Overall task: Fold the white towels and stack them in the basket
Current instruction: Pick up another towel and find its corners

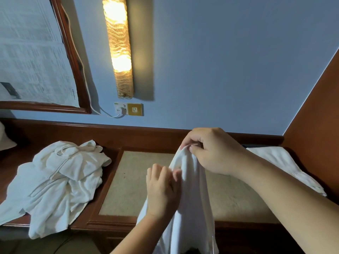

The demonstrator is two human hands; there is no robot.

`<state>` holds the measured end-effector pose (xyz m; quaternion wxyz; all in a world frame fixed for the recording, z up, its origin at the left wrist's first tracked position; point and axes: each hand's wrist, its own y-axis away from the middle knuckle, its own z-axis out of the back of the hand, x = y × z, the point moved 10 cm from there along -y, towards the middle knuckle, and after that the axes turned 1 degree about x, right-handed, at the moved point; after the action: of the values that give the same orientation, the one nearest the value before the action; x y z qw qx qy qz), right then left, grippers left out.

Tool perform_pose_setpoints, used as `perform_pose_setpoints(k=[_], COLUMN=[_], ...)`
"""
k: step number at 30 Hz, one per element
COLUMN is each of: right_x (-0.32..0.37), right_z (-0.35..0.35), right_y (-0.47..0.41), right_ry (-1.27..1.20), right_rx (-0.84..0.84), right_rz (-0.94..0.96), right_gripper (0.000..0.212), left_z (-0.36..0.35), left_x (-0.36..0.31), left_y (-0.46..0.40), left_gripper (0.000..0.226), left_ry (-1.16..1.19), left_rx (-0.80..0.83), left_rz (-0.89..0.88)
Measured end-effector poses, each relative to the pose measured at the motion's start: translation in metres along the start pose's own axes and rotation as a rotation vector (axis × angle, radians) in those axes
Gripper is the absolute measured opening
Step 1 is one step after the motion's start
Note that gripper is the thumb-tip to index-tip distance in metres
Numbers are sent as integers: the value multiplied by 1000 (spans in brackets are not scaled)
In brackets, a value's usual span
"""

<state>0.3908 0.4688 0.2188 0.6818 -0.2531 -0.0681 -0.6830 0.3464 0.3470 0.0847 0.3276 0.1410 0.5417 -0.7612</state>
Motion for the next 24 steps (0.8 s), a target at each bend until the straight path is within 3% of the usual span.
perform_pose_setpoints(k=[4,13,17,20,24], right_x=[0,-43,-71,-78,-105], right_z=[13,54,64,56,30], right_y=[5,27,39,40,43], right_ry=[11,119,123,188,491], right_rx=[-82,-256,-290,-228,62], right_rz=[20,5,-68,-79,-211], right_gripper=[28,29,29,37,67], left_z=[-13,-45,-43,-45,-39], left_x=[-13,49,66,75,73], left_y=[5,52,59,60,51], left_gripper=[44,18,30,28,15], left_ry=[-31,162,97,70,77], left_rx=[15,348,363,356,333], left_rz=[-178,9,73,143,196])
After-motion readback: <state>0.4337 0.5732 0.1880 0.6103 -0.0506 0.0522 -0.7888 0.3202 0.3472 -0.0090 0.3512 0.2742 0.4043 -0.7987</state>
